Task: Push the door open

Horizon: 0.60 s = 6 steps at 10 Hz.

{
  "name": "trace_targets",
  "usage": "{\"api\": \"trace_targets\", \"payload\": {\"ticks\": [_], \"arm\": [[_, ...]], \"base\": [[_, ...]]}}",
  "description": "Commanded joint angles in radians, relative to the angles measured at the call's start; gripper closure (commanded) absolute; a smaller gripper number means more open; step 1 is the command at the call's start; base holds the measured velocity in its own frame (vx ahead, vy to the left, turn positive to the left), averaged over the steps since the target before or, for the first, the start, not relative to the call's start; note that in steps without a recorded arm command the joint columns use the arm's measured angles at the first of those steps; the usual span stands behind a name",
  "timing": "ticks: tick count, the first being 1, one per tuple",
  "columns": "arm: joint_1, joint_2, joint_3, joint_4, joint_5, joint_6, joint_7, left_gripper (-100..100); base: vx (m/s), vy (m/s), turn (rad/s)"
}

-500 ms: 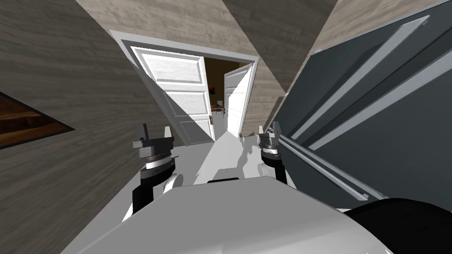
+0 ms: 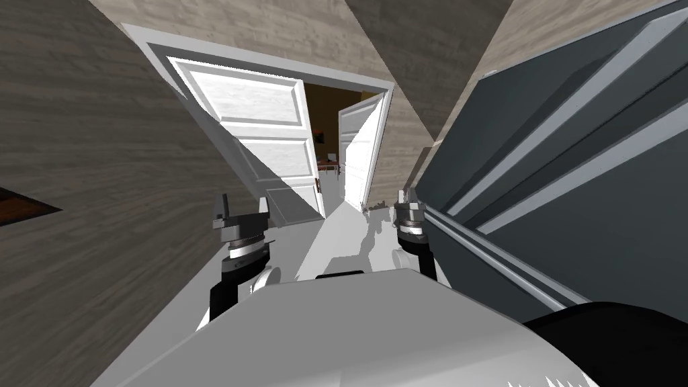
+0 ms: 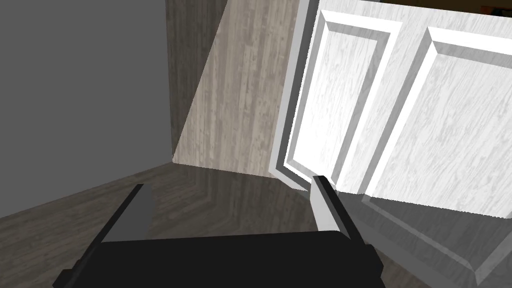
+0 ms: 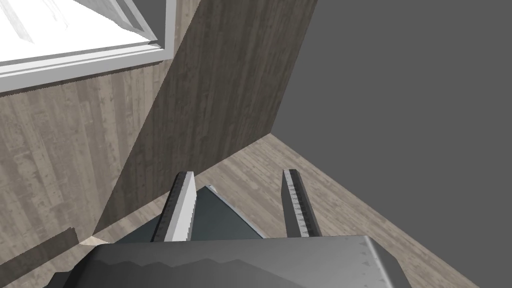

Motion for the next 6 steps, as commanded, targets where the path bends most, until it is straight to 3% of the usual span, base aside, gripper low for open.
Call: {"api": "trace_targets", "payload": {"ticks": [1,6], "arm": [[0.005,0.007,-0.009,0.034,0.016,-0.021,0.032,-100],[0.020,0.024,-0.032,0.125,0.064,-0.066,0.124,-100]], "base": [[0.184,0.024,-0.105],[0.163,0.015,-0.081]]}}
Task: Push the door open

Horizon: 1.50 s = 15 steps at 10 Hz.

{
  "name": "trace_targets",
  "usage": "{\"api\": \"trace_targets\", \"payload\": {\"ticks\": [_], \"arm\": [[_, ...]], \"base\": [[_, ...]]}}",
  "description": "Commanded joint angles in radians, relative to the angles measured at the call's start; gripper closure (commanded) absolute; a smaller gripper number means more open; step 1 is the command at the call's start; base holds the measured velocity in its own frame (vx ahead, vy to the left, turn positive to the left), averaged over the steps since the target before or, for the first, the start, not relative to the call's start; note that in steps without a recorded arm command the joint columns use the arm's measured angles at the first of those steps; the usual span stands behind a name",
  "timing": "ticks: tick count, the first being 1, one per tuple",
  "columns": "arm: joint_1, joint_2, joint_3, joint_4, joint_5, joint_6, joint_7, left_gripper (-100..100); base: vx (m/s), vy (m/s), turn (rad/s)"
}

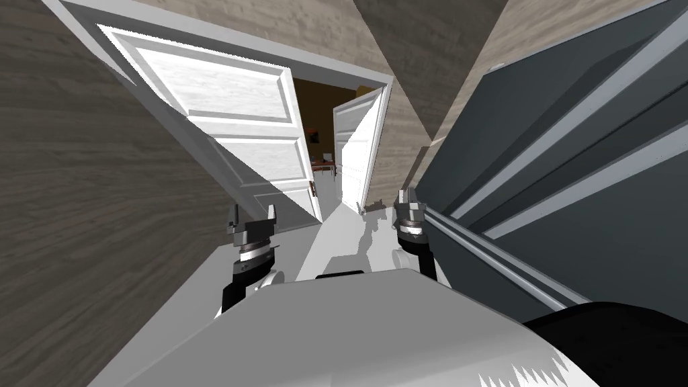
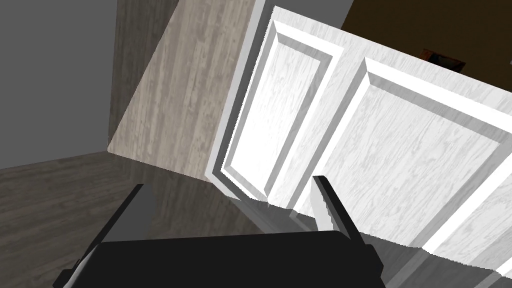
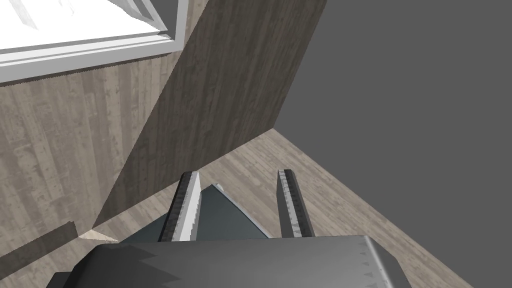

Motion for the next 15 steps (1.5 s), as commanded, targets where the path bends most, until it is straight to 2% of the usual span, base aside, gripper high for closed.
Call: {"api": "trace_targets", "payload": {"ticks": [1,7,8,15], "arm": [[0.011,0.005,-0.012,0.031,0.019,-0.020,0.038,-100],[0.027,0.018,-0.038,0.132,0.073,-0.071,0.142,-100],[0.032,0.021,-0.046,0.163,0.090,-0.086,0.173,-100],[0.050,0.031,-0.076,0.276,0.150,-0.143,0.289,-100]], "base": [[0.149,0.016,-0.090],[0.125,0.018,-0.075],[0.119,0.033,-0.114],[0.108,0.025,-0.075]]}}
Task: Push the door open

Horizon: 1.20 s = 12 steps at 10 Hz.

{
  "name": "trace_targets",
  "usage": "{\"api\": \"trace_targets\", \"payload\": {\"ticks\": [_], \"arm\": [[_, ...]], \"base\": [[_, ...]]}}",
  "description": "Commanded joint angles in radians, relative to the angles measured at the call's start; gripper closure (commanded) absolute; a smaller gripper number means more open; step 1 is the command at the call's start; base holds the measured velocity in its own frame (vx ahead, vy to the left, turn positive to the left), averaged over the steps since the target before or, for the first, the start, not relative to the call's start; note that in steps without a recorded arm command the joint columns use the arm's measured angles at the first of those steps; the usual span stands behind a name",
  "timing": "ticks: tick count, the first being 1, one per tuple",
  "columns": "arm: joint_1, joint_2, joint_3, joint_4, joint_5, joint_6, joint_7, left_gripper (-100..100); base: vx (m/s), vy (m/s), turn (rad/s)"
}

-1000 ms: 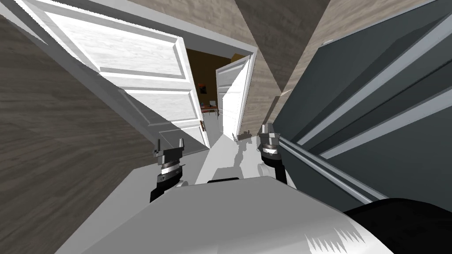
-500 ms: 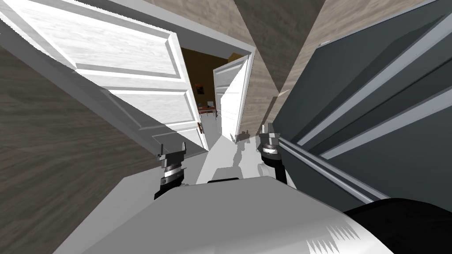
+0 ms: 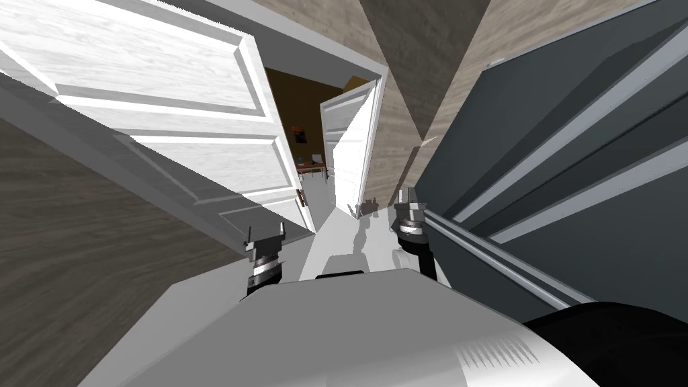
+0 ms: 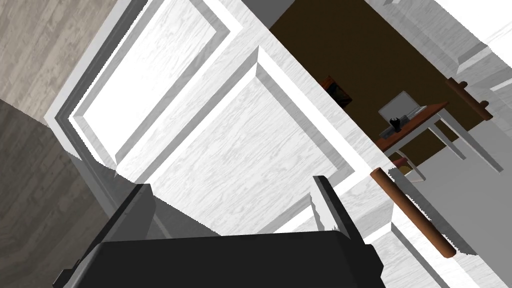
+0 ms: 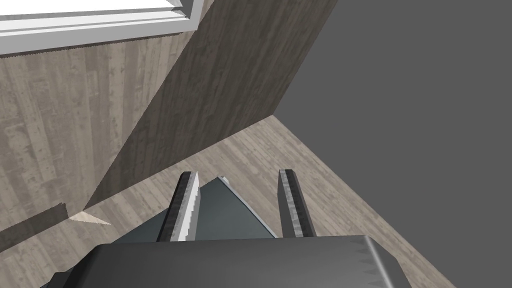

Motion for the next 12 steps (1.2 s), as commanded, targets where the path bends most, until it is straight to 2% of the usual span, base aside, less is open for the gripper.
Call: {"api": "trace_targets", "payload": {"ticks": [1,12], "arm": [[0.003,0.005,-0.003,0.027,0.017,-0.013,0.031,-100],[0.033,0.013,-0.051,0.213,0.117,-0.106,0.222,-100]], "base": [[0.091,0.024,-0.069],[0.096,0.030,-0.072]]}}
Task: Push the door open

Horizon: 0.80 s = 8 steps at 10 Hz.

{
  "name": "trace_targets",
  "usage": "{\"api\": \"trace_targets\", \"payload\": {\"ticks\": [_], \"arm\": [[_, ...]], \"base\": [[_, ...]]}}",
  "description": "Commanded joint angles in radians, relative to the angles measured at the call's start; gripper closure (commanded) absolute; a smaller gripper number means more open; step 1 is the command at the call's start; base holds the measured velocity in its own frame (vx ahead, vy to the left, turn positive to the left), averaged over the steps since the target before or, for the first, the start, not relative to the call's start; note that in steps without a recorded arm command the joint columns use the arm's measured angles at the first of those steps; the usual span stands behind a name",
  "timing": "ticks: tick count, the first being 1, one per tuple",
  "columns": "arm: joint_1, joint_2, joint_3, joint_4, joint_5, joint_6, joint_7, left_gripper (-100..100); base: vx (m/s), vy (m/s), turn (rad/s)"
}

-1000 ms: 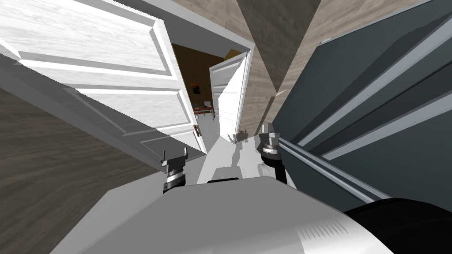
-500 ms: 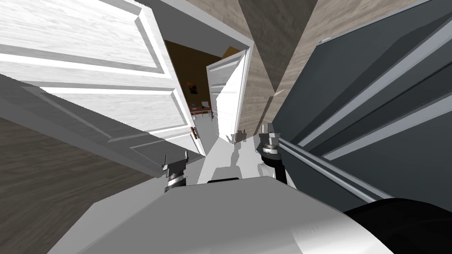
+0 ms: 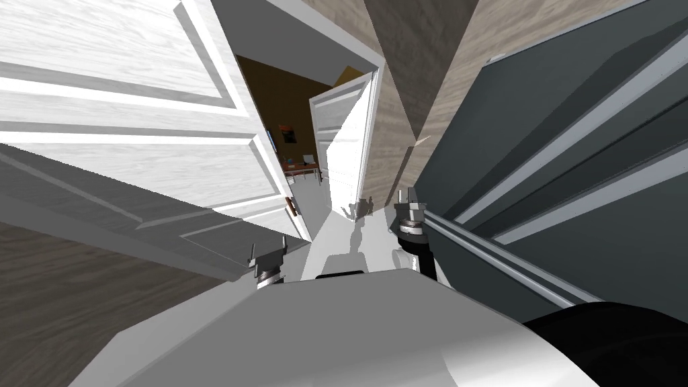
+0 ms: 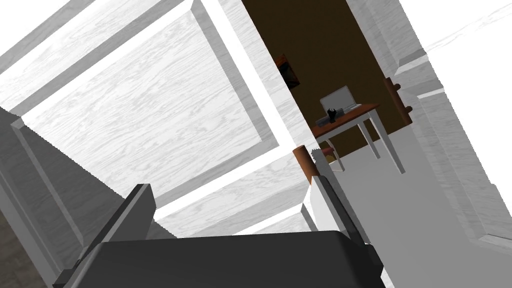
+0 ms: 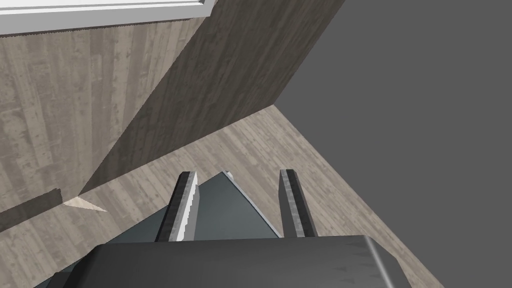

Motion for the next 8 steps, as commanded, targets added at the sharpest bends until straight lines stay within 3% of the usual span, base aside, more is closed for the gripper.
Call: {"api": "trace_targets", "payload": {"ticks": [1,8], "arm": [[0.006,0.001,-0.007,0.024,0.015,-0.011,0.029,-100],[0.024,0.001,-0.037,0.138,0.077,-0.068,0.146,-100]], "base": [[0.080,0.038,-0.097],[0.091,0.037,-0.072]]}}
